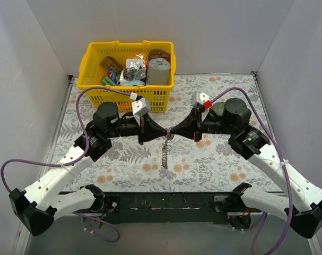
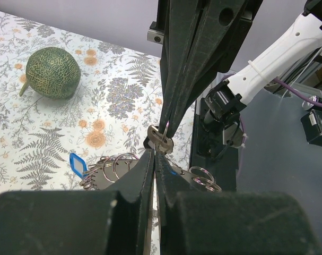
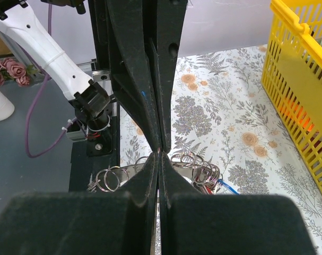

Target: Put the keys on the keyring

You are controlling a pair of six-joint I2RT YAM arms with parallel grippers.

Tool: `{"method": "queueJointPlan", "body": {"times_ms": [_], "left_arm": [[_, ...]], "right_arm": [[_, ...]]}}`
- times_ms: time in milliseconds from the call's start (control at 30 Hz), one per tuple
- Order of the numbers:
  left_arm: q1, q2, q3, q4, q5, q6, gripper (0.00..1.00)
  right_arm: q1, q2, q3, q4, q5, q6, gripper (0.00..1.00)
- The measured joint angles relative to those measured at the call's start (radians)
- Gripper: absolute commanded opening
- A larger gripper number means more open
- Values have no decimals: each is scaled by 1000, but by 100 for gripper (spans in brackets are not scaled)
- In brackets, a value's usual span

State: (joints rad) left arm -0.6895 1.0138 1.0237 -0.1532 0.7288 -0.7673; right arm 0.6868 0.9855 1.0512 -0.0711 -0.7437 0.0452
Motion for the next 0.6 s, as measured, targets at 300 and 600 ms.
{"method": "queueJointPlan", "body": {"times_ms": [300, 600], "left_arm": [[0, 0, 0, 6, 0, -8, 0], [0, 0, 0, 12, -3, -8, 0]], "right_arm": [[0, 10, -1, -1, 0, 0, 1], [0, 11, -3, -1, 0, 4, 1]]}}
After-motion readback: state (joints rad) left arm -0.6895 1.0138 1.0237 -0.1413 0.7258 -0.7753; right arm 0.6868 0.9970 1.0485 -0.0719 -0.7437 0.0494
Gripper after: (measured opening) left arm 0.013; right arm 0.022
